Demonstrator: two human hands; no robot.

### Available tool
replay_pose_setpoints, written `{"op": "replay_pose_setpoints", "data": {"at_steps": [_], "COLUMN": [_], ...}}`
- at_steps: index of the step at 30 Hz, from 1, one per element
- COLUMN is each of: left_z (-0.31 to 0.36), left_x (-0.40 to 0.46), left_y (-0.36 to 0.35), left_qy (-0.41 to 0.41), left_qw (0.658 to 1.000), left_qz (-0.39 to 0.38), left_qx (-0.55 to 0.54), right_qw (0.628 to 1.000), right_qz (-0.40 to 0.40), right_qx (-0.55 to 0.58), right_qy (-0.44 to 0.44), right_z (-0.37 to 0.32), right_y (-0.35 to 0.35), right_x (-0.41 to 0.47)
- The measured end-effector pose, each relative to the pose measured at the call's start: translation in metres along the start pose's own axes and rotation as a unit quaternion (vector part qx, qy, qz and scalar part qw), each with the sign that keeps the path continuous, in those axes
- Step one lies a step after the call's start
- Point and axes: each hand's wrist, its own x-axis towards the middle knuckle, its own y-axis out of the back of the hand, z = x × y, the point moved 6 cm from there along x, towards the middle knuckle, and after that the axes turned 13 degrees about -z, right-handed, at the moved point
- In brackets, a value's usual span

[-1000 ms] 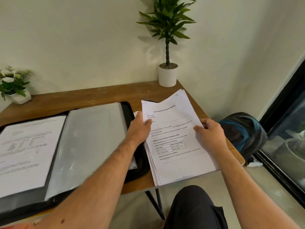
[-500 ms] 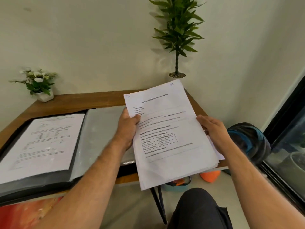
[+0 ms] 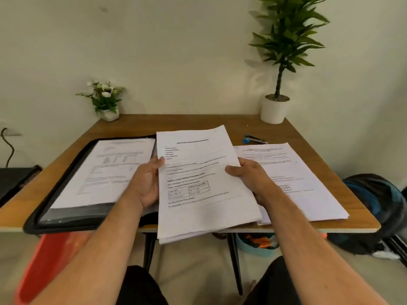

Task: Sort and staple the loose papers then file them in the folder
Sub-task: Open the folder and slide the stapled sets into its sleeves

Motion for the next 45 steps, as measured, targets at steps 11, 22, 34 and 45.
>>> {"op": "replay_pose_setpoints", "data": {"at_steps": [11, 22, 34, 45], "left_z": [-0.005, -0.002, 0.000, 0.002], "left_x": [-0.012, -0.009, -0.024, -0.034], "left_y": [0.031, 0.042, 0.032, -0.040], "left_qy": [0.015, -0.007, -0.038, -0.073], "left_qw": [0.999, 0.996, 0.995, 0.993], "left_qz": [0.002, 0.043, 0.085, 0.036], "left_qx": [0.030, 0.073, 0.041, 0.081], "right_qw": [0.999, 0.998, 0.996, 0.987], "right_qz": [0.002, 0.056, 0.056, 0.109], "right_qx": [-0.035, -0.022, -0.018, -0.080], "right_qy": [-0.021, 0.025, 0.061, 0.090], "right_z": [0.027, 0.032, 0.040, 0.037], "right_y": [-0.036, -0.035, -0.036, -0.031], "right_x": [0.025, 0.023, 0.022, 0.024]}}
